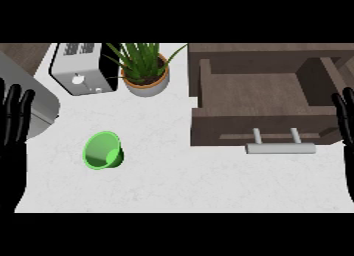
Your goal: Pick up the cup, place it into the drawer and close the drawer
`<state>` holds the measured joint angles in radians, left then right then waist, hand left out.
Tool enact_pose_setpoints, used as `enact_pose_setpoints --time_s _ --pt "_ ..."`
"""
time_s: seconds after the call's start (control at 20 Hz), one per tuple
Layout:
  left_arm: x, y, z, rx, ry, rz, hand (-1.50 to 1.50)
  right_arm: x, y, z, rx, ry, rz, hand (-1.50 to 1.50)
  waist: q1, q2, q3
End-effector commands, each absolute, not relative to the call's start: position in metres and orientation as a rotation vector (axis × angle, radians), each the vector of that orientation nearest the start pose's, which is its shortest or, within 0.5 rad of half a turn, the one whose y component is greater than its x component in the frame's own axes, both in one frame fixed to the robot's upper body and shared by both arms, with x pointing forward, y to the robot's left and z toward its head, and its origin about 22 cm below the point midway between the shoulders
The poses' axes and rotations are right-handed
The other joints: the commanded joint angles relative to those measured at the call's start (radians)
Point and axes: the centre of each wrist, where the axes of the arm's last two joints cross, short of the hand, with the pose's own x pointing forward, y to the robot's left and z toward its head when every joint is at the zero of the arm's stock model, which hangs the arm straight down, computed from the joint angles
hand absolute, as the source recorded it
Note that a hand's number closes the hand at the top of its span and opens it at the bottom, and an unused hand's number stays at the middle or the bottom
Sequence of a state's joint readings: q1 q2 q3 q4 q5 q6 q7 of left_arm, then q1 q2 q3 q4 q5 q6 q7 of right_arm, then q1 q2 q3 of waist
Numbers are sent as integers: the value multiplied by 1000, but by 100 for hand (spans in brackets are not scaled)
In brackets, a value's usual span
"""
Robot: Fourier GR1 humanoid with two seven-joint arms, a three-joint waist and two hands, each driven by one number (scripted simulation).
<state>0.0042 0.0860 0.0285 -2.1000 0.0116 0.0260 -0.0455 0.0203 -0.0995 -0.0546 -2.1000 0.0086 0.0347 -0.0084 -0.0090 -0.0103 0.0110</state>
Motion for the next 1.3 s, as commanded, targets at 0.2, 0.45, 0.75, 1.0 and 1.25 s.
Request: enact_pose_setpoints --time_s 0.2,0.45,0.75,1.0,1.25 --pt "220 238 125 -475 -2106 -387 -150 209 -242 116 -20 -2072 122 -150 0 13 -12" --pt "231 253 102 -755 -1900 -354 -150 223 -234 118 139 -2009 119 -150 10 15 -12" --pt "240 264 100 -776 -1856 -347 -150 234 -226 132 140 -1999 117 -150 11 10 -11" --pt "247 278 87 -765 -1853 -347 -150 218 -211 132 136 -2014 108 -150 9 10 -11" --pt "261 262 93 -745 -1842 -319 -150 221 -210 121 140 -2012 104 -150 8 10 -11"
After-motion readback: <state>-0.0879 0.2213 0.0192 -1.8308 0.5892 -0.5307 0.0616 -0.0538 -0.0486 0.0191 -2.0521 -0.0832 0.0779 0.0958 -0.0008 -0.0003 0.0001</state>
